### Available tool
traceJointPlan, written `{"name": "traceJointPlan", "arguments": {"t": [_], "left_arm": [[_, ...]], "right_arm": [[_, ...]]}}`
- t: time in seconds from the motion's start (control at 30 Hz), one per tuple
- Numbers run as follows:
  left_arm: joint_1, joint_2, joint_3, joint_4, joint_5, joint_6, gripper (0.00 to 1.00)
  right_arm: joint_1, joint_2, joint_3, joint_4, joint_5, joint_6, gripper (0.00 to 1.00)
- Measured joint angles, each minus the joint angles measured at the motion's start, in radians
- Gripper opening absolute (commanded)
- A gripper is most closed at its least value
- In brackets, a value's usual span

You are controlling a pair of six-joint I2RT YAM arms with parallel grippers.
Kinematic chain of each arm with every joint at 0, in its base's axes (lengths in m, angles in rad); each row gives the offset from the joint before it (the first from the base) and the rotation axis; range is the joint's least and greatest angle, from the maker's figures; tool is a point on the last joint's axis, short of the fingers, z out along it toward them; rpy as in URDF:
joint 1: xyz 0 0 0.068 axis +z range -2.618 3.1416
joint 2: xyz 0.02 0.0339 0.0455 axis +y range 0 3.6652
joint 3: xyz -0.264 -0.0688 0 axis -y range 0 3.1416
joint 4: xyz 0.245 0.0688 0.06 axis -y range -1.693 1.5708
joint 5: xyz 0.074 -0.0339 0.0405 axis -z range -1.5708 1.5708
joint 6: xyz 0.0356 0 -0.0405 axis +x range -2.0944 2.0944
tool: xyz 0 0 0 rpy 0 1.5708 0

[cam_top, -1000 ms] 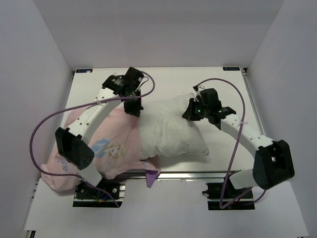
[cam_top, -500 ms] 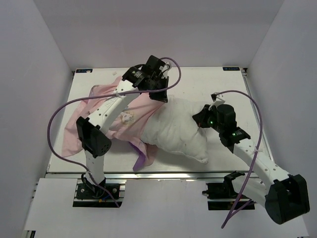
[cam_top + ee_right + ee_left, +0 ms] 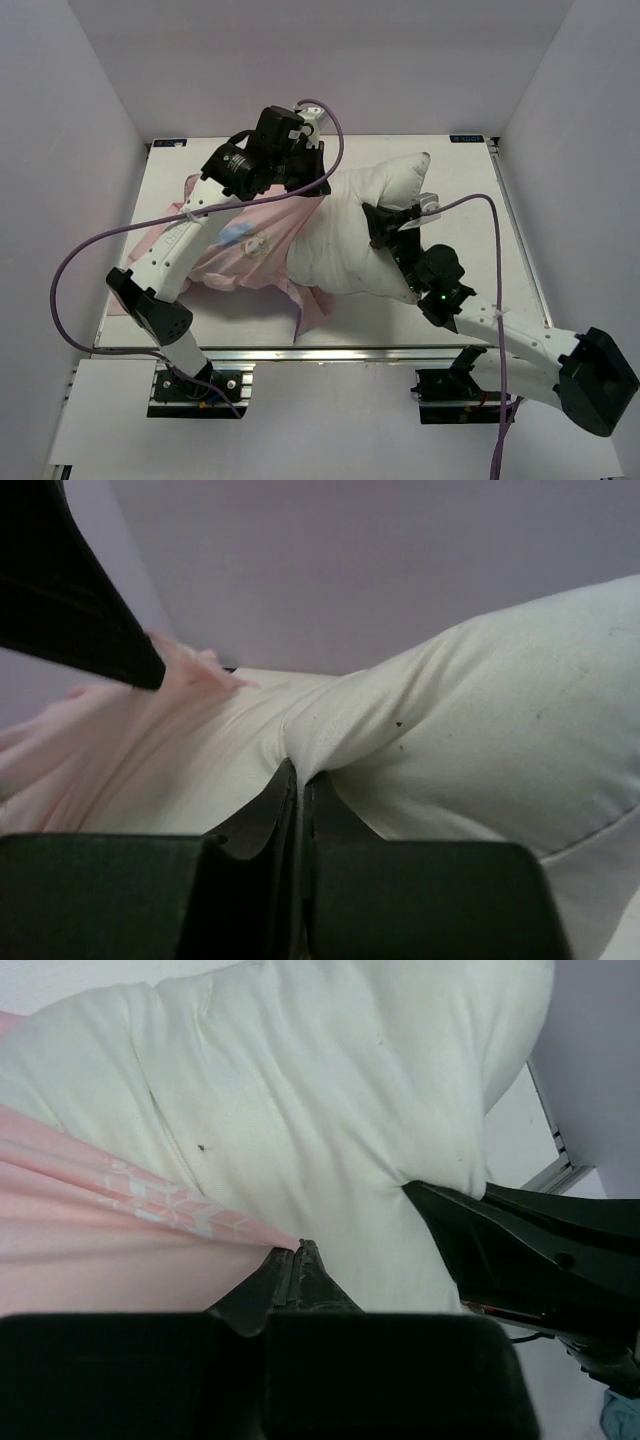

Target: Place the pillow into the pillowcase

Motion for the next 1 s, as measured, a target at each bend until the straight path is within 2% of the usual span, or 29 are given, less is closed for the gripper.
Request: {"name": "traceJointPlan", "arguments": {"t": [0.1, 0.27, 0.33, 0.37, 0.4, 0.43, 0.47, 0.5, 0.53, 0.77, 0.9, 1.0], "left_arm": [[0.0, -0.002, -0.051, 0.042, -0.003, 0.007, 0.0], [-0.008, -0.044, -0.317, 0.176, 0.031, -0.01, 0.0], [-0.016, -0.085, -0.437, 0.221, 0.042, -0.024, 0.0], [-0.019, -0.114, -0.497, 0.232, 0.042, -0.034, 0.19], [-0.021, -0.143, -0.538, 0.232, 0.039, -0.04, 0.33], [-0.022, -0.176, -0.576, 0.233, 0.033, -0.049, 0.51], [-0.023, -0.211, -0.605, 0.231, 0.027, -0.065, 0.8], [-0.025, -0.245, -0.625, 0.225, 0.019, -0.075, 0.9], [-0.028, -0.276, -0.638, 0.222, 0.016, -0.087, 0.98], [-0.032, -0.496, -0.716, 0.191, -0.082, -0.201, 0.98], [-0.034, -0.618, -0.742, 0.098, -0.259, -0.341, 0.98], [-0.029, -0.665, -0.778, 0.024, -0.388, -0.451, 0.98]], "right_arm": [[0.021, 0.076, 0.021, 0.087, 0.097, -0.044, 0.0], [0.024, 0.183, 0.019, 0.062, 0.202, -0.023, 0.0], [0.024, 0.194, 0.008, -0.002, 0.214, 0.008, 0.25], [0.024, 0.19, 0.002, -0.04, 0.214, 0.026, 0.38], [0.024, 0.183, -0.004, -0.085, 0.213, 0.042, 0.5], [0.024, 0.171, -0.005, -0.132, 0.211, 0.05, 0.71], [0.024, 0.153, -0.005, -0.186, 0.205, 0.053, 0.81], [0.024, 0.131, 0.001, -0.243, 0.2, 0.047, 0.89], [0.025, 0.109, 0.014, -0.302, 0.192, 0.039, 0.89], [0.032, 0.072, 0.247, -0.673, 0.165, -0.061, 0.89], [0.036, 0.078, 0.346, -0.76, 0.13, -0.102, 0.89], [0.029, 0.158, 0.469, -0.817, 0.088, -0.11, 0.89]]}}
